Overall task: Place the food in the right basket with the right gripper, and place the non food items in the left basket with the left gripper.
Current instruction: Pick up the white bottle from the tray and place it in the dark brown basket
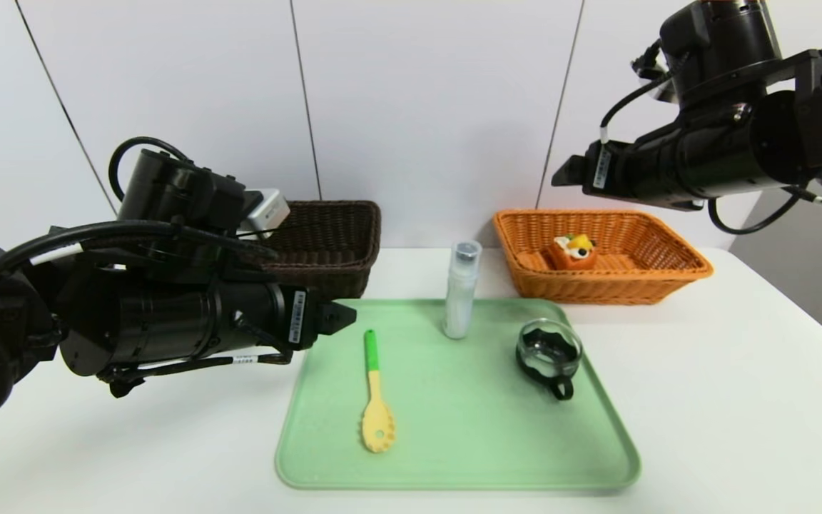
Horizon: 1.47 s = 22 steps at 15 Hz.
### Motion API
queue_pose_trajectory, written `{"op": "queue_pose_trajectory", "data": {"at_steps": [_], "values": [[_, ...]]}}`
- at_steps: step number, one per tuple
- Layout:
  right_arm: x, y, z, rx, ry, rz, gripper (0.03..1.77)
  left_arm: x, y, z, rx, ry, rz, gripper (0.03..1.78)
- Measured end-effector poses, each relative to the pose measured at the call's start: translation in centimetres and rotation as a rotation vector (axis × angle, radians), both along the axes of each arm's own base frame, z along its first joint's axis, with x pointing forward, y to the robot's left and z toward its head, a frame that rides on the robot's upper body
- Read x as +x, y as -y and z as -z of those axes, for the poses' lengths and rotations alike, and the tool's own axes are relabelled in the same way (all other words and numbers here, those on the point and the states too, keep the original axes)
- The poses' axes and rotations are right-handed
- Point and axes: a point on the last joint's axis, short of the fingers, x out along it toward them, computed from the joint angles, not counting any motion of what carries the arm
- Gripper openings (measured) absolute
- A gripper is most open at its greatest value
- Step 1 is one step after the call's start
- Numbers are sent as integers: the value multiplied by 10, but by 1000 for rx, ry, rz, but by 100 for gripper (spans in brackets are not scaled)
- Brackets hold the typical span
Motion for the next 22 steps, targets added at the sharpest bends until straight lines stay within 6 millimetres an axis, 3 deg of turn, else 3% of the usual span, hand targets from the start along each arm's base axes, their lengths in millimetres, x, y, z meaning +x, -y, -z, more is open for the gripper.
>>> {"op": "queue_pose_trajectory", "data": {"at_steps": [5, 9, 14, 22], "values": [[-35, 5, -4, -61, -173, -36, 169, -4, 6, 1, 4, -1, 14, 169], [-49, 5, -16, 57, -393, -64, 169, -5, 8, 1, 3, 0, 25, 169], [-33, -6, 22, 59, -703, 35, 169, -6, 9, 2, 5, -3, 23, 169], [2, -18, 67, 3, -828, 88, 169, -6, 8, 2, -7, -12, 11, 169]]}}
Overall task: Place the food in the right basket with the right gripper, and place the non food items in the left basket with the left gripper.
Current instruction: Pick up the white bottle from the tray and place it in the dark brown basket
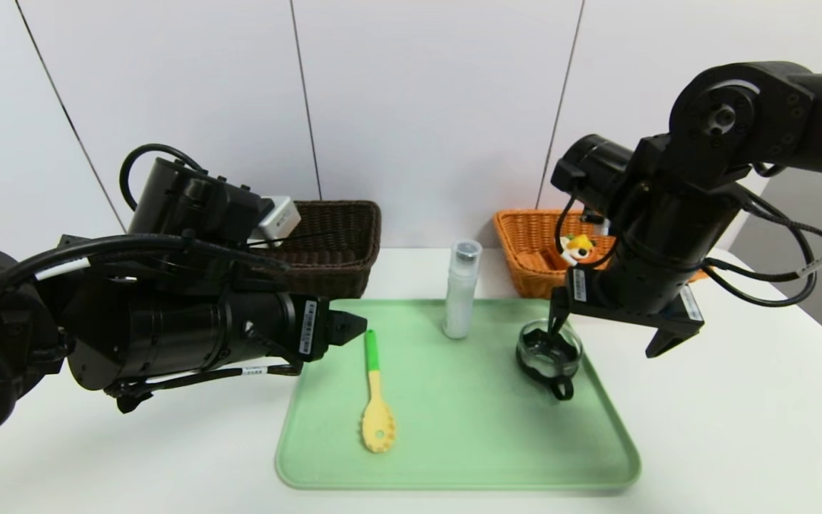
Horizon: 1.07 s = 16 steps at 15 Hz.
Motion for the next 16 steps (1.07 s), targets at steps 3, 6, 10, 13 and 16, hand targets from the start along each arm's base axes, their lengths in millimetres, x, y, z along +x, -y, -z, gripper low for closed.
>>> {"op": "queue_pose_trajectory", "data": {"at_steps": [3, 6, 10, 13, 16], "values": [[6, 0, 7, -14, -16, 7, 169, 0, 0, 0, 0, 0, 0, 169], [7, -2, 7, -1, -1, 0, 169, 0, 0, 0, 0, 0, 0, 169], [-4, -17, -17, 93, 151, -71, 169, -1, 0, 0, 1, -1, 2, 169], [-17, -30, -34, 132, 244, -182, 169, -1, 0, 0, 1, 0, 2, 169], [-30, -44, -43, 148, 302, -267, 169, -1, 0, -1, 1, 1, 1, 169]]}}
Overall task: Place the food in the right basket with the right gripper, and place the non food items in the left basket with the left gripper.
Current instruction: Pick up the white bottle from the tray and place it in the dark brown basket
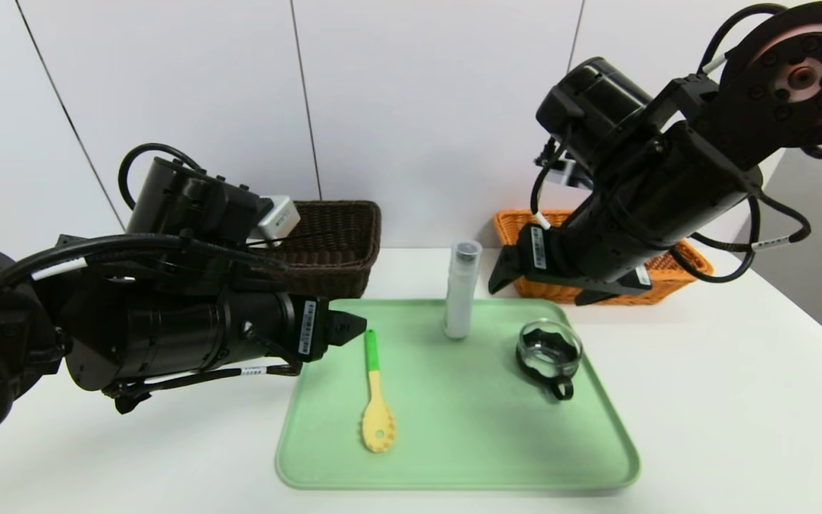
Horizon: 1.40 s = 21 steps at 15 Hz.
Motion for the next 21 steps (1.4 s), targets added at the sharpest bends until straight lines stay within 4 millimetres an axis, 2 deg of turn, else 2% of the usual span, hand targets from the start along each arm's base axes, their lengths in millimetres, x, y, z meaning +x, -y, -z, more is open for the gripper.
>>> {"op": "queue_pose_trajectory", "data": {"at_steps": [5, 10, 16, 18, 21], "values": [[-19, -18, 4, -72, 67, -55, 169, 0, -1, 0, -3, 0, -5, 169], [-17, -30, 47, -224, 248, -101, 170, 2, 0, 1, 0, -4, -5, 169], [-15, -41, 75, -143, 466, -144, 170, 3, 1, 4, 5, -11, -4, 169], [-20, -43, 88, -149, 494, -175, 170, 3, 1, 4, 6, -11, -5, 169], [-21, -44, 93, -130, 523, -179, 170, 3, 2, 4, 6, -12, -3, 169]]}}
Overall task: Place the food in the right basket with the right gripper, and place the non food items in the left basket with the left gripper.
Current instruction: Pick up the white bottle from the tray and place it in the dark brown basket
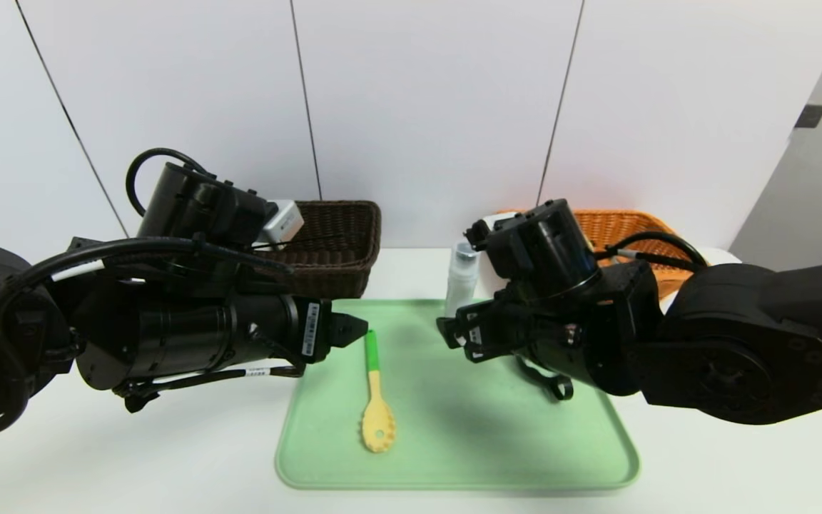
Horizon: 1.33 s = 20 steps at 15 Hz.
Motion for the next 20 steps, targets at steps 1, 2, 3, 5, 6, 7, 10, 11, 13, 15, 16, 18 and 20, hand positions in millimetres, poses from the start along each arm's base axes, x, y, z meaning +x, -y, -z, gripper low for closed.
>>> {"op": "queue_pose_trajectory", "data": {"at_steps": [1, 2, 3, 5, 6, 7, 10, 11, 13, 15, 16, 18, 20], "values": [[1, -1, 2, 9, 19, -5, 170, 0, 0, 0, 0, 0, 0, 169], [1, -2, 4, 13, 36, -13, 170, 0, 0, 0, 0, 0, 0, 169], [1, -2, 8, 17, 47, -18, 170, 0, 0, 0, 0, 0, 0, 169], [3, -4, 17, 26, 58, -19, 170, 0, 0, 0, 0, -1, -1, 169], [4, -5, 20, 36, 68, -19, 170, 0, 0, 0, 1, -1, -1, 169], [6, -6, 23, 46, 82, -19, 170, -1, -1, 1, 2, -3, 0, 169], [11, -10, 29, 62, 115, -23, 170, -2, -2, 3, 6, -9, 0, 169], [13, -10, 31, 61, 118, -19, 170, -2, -2, 3, 7, -9, 0, 169], [17, -11, 35, 62, 123, -13, 170, -3, -2, 3, 7, -9, -1, 169], [23, -11, 38, 66, 129, -3, 170, -3, -2, 3, 7, -8, 0, 169], [25, -11, 40, 69, 134, 2, 170, -3, -2, 3, 6, -9, 0, 169], [31, -11, 43, 74, 149, 7, 170, -3, -3, 3, 6, -7, 0, 169], [36, -14, 47, 86, 169, 11, 170, -4, -3, 2, 6, -6, 1, 169]]}}
